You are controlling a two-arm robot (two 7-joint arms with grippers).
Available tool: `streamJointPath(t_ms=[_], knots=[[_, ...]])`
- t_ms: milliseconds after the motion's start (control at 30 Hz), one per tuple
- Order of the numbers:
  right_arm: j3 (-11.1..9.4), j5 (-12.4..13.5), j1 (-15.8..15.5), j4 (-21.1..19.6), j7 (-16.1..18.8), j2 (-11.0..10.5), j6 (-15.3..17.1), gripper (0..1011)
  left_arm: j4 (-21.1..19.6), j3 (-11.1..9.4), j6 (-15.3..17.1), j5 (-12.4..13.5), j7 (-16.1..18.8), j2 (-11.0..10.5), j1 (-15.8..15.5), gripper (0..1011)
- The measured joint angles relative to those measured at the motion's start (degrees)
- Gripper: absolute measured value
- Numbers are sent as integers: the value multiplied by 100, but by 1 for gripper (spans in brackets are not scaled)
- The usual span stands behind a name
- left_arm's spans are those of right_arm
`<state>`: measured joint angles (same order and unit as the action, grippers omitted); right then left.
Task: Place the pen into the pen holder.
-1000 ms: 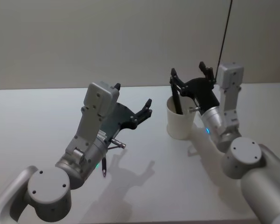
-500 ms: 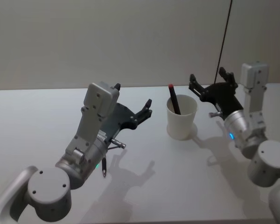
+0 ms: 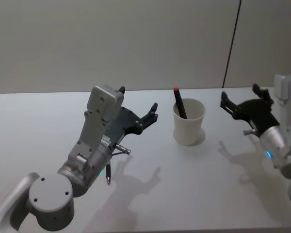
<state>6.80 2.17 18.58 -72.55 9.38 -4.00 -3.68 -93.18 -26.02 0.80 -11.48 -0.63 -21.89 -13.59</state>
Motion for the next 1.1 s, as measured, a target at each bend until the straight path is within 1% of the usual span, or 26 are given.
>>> streamJointPath(t_ms=[33,133,167,467,800,1100], knots=[[-32,-24,-85,-120,1,-49,108,1001,0,0,0,0,0,0,0,1000],[-74,-51,-198,-269,5,-114,236,1001,0,0,0,0,0,0,0,1000],[-100,-73,-269,-362,13,-151,331,1001,0,0,0,0,0,0,0,1000],[-237,-233,-683,-854,49,-383,693,1001,0,0,0,0,0,0,0,1000],[-358,-371,-1021,-1223,61,-572,915,1001,0,0,0,0,0,0,0,1000],[-429,-437,-1209,-1408,33,-674,1010,1001,0,0,0,0,0,0,0,1000]])
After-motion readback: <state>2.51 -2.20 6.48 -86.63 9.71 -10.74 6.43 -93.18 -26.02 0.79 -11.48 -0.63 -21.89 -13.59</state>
